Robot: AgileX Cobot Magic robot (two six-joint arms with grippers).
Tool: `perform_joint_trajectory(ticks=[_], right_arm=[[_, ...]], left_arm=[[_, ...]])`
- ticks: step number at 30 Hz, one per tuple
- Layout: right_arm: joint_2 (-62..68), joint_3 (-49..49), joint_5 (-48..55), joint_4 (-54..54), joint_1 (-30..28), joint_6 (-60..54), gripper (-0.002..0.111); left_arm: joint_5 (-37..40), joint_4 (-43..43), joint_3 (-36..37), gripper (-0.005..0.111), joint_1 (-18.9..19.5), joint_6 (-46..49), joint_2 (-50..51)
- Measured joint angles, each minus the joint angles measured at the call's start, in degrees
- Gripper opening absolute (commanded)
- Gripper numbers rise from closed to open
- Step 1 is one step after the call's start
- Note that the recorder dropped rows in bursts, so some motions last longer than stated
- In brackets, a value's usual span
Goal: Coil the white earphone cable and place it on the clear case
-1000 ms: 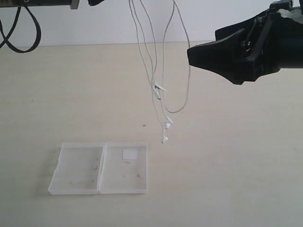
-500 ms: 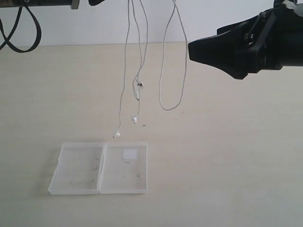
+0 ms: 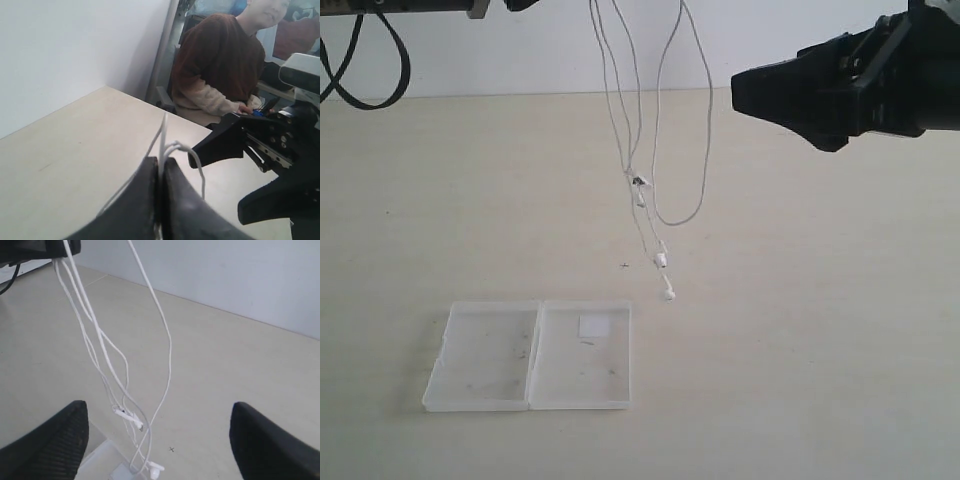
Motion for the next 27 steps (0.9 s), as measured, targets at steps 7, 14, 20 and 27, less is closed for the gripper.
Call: perform_joint_trajectory(ticks=[7,14,20,27], right_arm=[[0.0,0.0,-0.9,0.0,0.0,0.1,0.074],[0.0,0.0,-2.4,0.0,0.0,0.1,0.074],[0.0,0.0,-3.0,0.5,0.0,0.1,0.074],[0.0,0.0,-5.2,5.0,0.0,0.2,0.074]], left_arm=[[0.4,0.0,0.0,0.000,0.0,0.0,0.0],[0.4,0.0,0.0,0.000,0.0,0.0,0.0],[0.4,0.0,0.0,0.000,0.0,0.0,0.0],[0.4,-0.1,0.0,0.000,0.0,0.0,0.0]])
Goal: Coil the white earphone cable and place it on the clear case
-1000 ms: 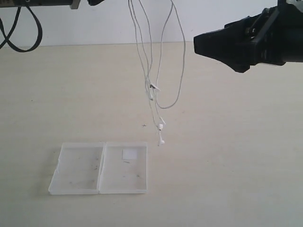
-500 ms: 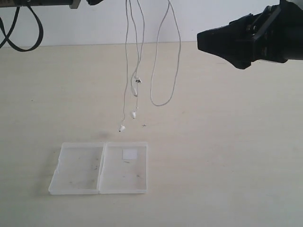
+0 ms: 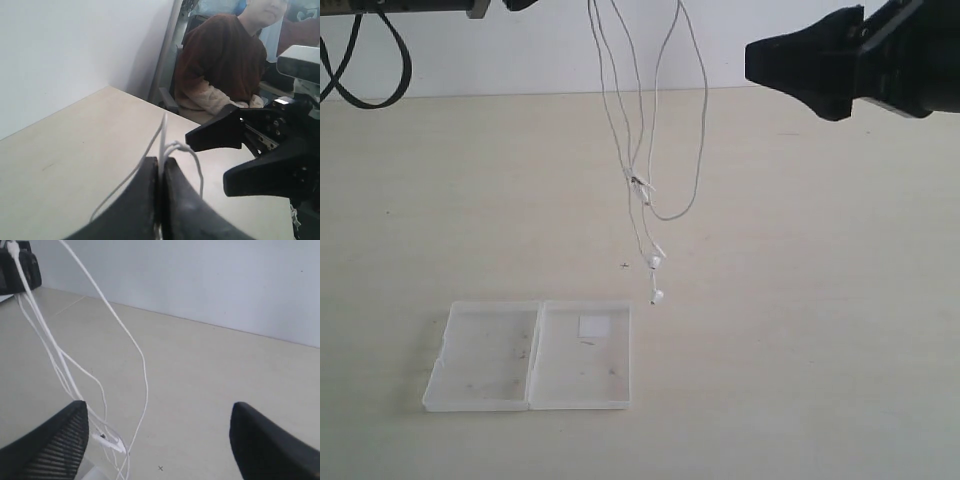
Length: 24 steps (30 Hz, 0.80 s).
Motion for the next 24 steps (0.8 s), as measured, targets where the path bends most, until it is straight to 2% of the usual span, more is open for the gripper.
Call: perform_joint_trajectory(ticks=[7,10,13,19,20,22,24], right_arm=[[0.0,0.0,-0.3,3.3,0.0,0.7,0.074],[-0.2,0.0,-0.3,4.1,0.0,2.1,0.070],[-1.0,0.0,-1.7,6.6,0.0,2.1,0.060],[-1.6,0.0,-4.8,8.9,0.0,2.8,0.032],[-1.6,0.0,-4.8,8.9,0.0,2.8,0.031],[-1.6,0.0,-4.6,8.1,0.0,2.7,0.039],[-1.6,0.0,-3.4,5.8,0.0,2.8,0.056]], left_arm=[[0.1,-0.6,0.0,0.000,0.0,0.0,0.0],[0.1,-0.8,0.0,0.000,0.0,0.0,0.0],[0.1,-1.0,0.0,0.000,0.0,0.0,0.0],[0.1,-1.0,0.0,0.000,0.0,0.0,0.0],[0.1,-1.0,0.0,0.000,0.0,0.0,0.0],[0.1,-1.0,0.0,0.000,0.0,-0.1,0.0],[0.1,-1.0,0.0,0.000,0.0,-0.7,0.0]])
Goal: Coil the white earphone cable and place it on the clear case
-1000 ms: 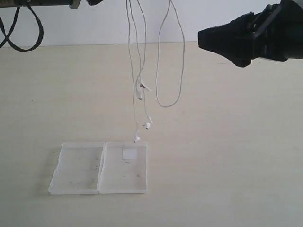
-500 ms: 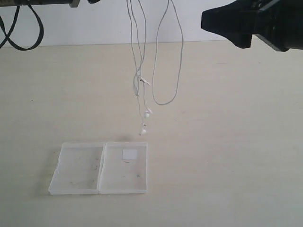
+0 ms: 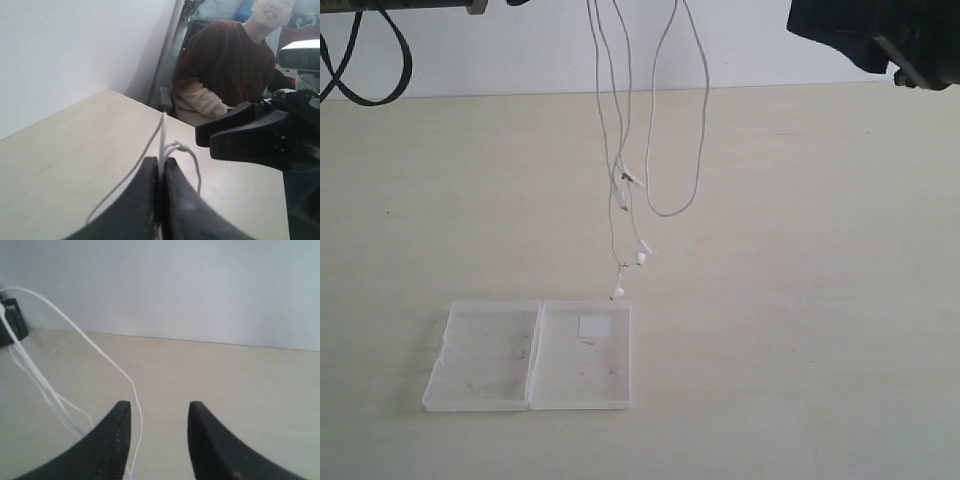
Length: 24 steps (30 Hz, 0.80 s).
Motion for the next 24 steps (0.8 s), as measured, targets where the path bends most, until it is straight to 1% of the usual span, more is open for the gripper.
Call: perform_joint_trajectory(ticks=[1,2,4,5,7,8,12,15,21,24], right_arm=[[0.0,0.0,0.8,-1.2,0.0,0.3,0.063],[-0.1,0.0,2.1,-2.4,0.0,0.9,0.066],[-0.1,0.0,4.9,-4.0,0.0,2.0,0.066],[-0.1,0.0,7.9,-5.3,0.0,2.6,0.066],[-0.1,0.0,11.4,-6.1,0.0,1.1,0.071],[-0.1,0.0,12.1,-6.2,0.0,0.3,0.075],[-0.1,0.0,14.4,-6.5,0.0,-6.5,0.076],[0.0,0.0,14.6,-6.6,0.0,-11.4,0.080],[5.5,0.0,16.0,-5.9,0.0,-17.8,0.087],[7.7,0.0,16.6,-3.0,0.0,-22.4,0.089]], left_arm=[[0.0,0.0,0.0,0.000,0.0,-0.2,0.0],[0.0,0.0,0.0,0.000,0.0,-0.4,0.0],[0.0,0.0,0.0,0.000,0.0,-0.7,0.0],[0.0,0.0,0.0,0.000,0.0,-0.8,0.0],[-0.1,0.0,0.0,0.000,0.0,-1.0,0.0],[-0.2,0.0,0.0,0.000,0.0,-1.0,0.0],[-1.4,-0.1,0.0,0.000,0.0,-1.0,0.0],[-1.5,-0.1,0.0,0.000,0.0,-1.0,0.0],[-2.1,-0.4,0.0,0.000,0.0,-1.0,0.0],[-2.4,-0.4,0.0,0.000,0.0,-1.0,0.0]])
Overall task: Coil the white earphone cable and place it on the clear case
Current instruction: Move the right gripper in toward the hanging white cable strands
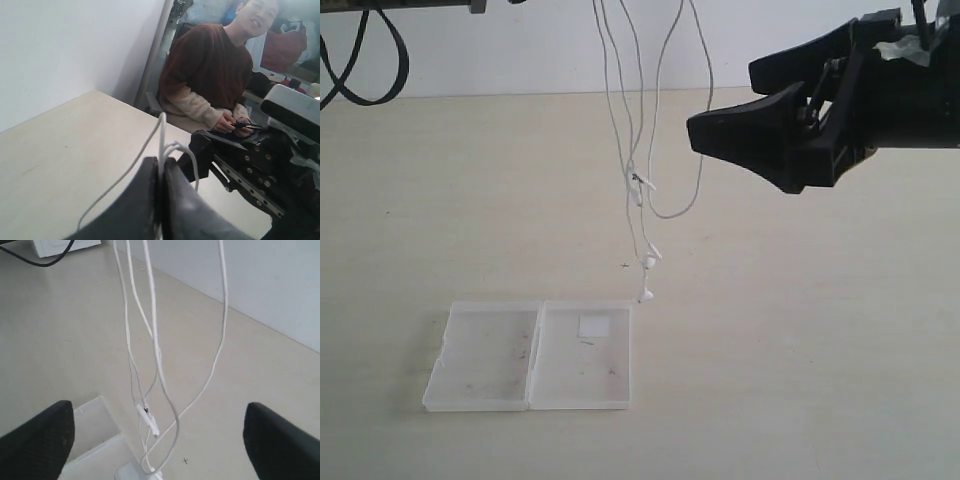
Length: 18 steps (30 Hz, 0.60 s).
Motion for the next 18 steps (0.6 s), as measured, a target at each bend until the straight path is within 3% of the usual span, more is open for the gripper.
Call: perform_joint_trajectory(ticks=[9,18], right_arm=[[7.2,0.0,5.5,10.7,0.0,-10.3,0.093],[13.5,-3.5,7.3,12.0,2.5,-15.6,0.094]], left_arm=[[-0.1,0.0,0.0,0.000,0.0,0.0,0.0],[-0.1,0.0,0.0,0.000,0.0,0.0,0.0]])
